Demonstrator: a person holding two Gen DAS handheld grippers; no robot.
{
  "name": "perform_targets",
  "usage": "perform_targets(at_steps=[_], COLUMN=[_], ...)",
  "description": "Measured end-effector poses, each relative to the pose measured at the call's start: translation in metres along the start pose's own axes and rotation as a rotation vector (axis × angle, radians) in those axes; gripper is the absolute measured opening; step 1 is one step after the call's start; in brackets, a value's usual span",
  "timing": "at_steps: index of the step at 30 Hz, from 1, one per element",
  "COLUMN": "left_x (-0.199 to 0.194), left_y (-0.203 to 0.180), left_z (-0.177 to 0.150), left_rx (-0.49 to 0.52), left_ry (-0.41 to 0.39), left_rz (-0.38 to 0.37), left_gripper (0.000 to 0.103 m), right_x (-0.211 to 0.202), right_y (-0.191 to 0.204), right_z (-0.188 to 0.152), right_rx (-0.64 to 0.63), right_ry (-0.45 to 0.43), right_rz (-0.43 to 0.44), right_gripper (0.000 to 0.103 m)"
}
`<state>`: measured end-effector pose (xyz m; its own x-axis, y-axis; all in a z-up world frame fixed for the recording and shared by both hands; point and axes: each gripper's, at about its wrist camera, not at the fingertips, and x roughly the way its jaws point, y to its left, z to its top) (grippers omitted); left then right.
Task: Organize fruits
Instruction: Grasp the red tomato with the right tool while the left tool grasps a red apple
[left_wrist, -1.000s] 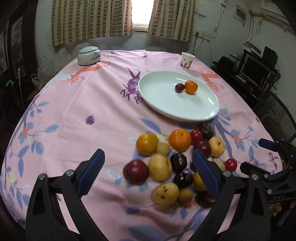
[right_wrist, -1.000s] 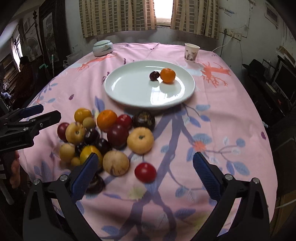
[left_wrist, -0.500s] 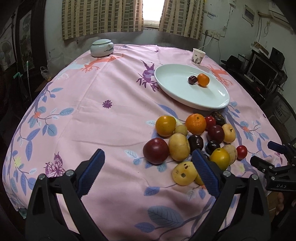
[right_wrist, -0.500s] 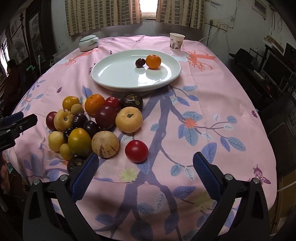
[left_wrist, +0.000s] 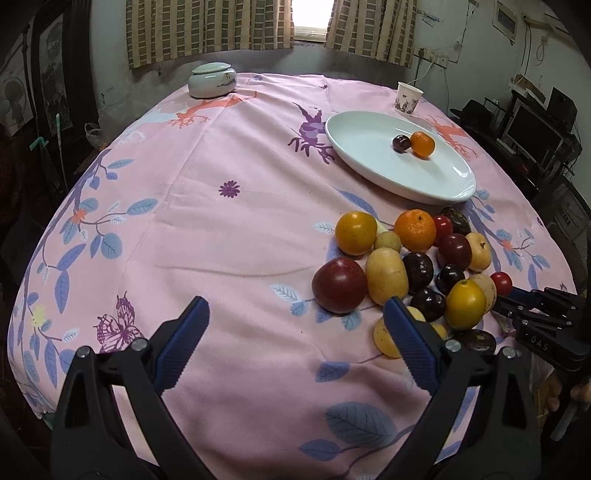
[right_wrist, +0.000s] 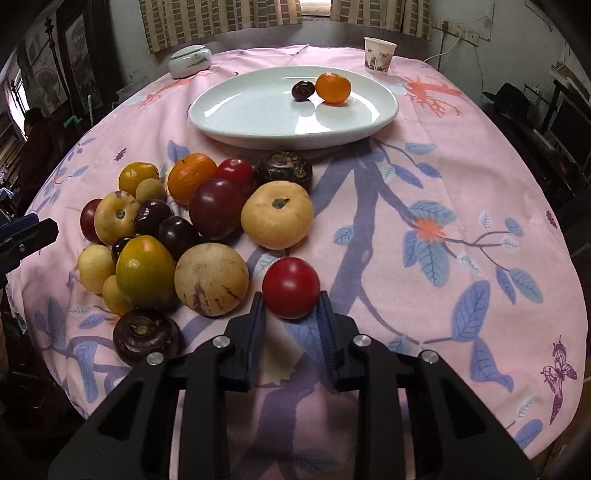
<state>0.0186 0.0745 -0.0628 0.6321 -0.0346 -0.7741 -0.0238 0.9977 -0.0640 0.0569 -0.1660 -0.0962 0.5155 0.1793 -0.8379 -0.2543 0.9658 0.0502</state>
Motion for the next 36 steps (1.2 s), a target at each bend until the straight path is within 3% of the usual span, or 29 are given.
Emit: perform_targets(at_steps=[6,10,12,15,16,17,19,22,36], left_x=[0.023,0.049,0.054,0.057,0.056,0.056,0.054,0.048,0.015], left_y=[0.005,-0.005,0.001,0.0,-0.005,-0.011,-0.017,-0.015,-0.032], left_z=[-0.001,-0.002,0.002,0.007,0.008,0.008,0.007,0.007,0.013], left_rx=[0.005,0.039,-0.002,0.008,0.031,0.042,0.048,0.015,0.061], left_ry=[0.046,0.083,0.067,0.057,0.058,0.064,0.062,0.071,0.014], left_rz=[0.007,-0.029,-0.054,-0.115,-0.132,-0.149,-0.119,-0.147,-0.154], left_gripper=[0.097,0.095,0.091,0.067,0.049,0.039,0.038,0.038,0.038], right_x=[-0.01,-0.012,-0.013,-0.016,-0.016,-0.017,-0.019,-0.023,-0.03], right_y=[-0.003,-0.008,-0.01,-0.011,-0.011,-0.011,-0.01,-0.009,-0.004], right_z=[-0.005,-0.006,-0.005,-0.005,-0.005,-0.005,-0.005,-0.004,-0.002], right_rx=[0.025,0.055,0.068,0.073,0.073,0.075,0.077,0.075,0.063], right_ry=[0.005,0.015,0.015,0.013,0.012,0.011,0.009,0.002,-0.015], right_rz=[0.021,0.028,0.04,0.045,0.048,0.052,0.056,0.057,0.063], right_gripper=[0.029,0.029,0.029,0.029,0.029,0.029,0.029,0.029,0.029])
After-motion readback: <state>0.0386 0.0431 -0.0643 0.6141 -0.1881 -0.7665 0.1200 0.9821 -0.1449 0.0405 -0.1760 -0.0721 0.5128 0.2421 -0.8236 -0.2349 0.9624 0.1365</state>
